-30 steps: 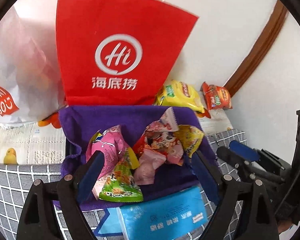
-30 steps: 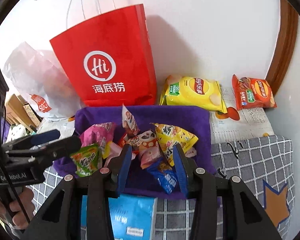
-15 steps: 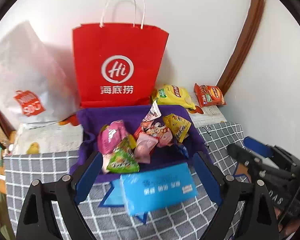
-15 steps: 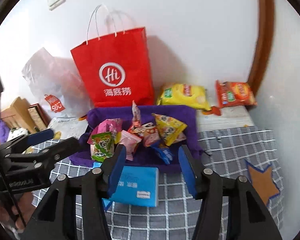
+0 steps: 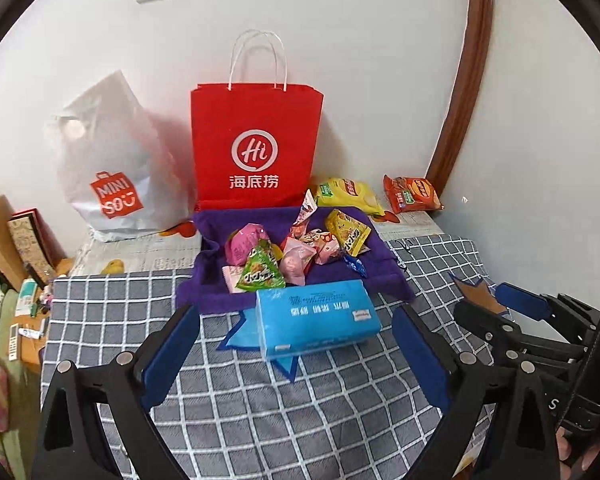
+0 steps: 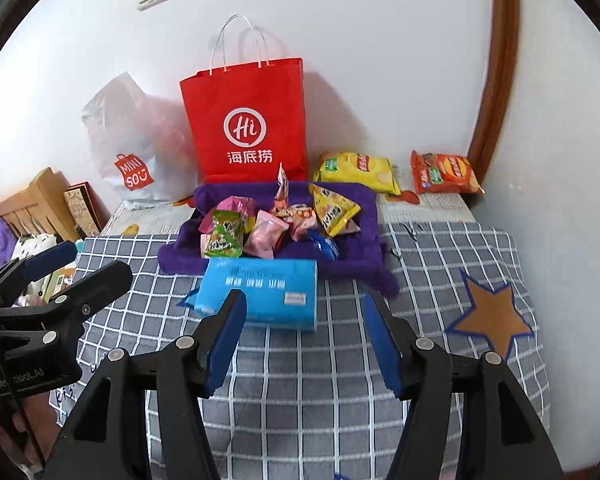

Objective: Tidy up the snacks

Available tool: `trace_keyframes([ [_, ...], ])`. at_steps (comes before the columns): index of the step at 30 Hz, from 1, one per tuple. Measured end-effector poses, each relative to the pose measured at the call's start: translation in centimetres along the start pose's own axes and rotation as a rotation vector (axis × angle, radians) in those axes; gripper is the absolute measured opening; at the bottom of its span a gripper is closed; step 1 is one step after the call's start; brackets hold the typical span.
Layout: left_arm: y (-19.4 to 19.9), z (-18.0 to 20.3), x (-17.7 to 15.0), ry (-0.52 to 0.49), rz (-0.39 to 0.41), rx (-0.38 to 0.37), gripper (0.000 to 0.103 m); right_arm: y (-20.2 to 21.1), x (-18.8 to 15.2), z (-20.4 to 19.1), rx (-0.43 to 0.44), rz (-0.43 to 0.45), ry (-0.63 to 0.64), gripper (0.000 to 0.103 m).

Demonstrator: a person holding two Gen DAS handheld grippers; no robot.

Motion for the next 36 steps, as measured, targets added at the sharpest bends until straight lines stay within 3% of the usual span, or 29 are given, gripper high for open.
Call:
trace_keyframes([
  [3,1.3,0.4,-0.8,0.003,0.011,0.005,0.097,1.4,-1.0,0.3,-0.03,0.027,0.008,0.077],
  [14,5.0,2.3,-2.3,-0.013,0.051,0.024,0.102,5.5,-2.5,2.0,-0.05,0.105,-0.024,0.092],
  [36,7.6,3.9,-3.1,-0.006,0.078,0.029,0.102,9.3,-3.8,3.5,-0.067,0.16,-0.037,0.092],
])
Point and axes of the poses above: each gripper's, at about its wrist camera, not at the fingertips, and y roughly against the way its jaws point, z to its right, x to its top, the point moved 10 cm from there along -y, roughly the way its jaws point, and after that the axes turned 10 degrees about -y, right-handed, at the moved point
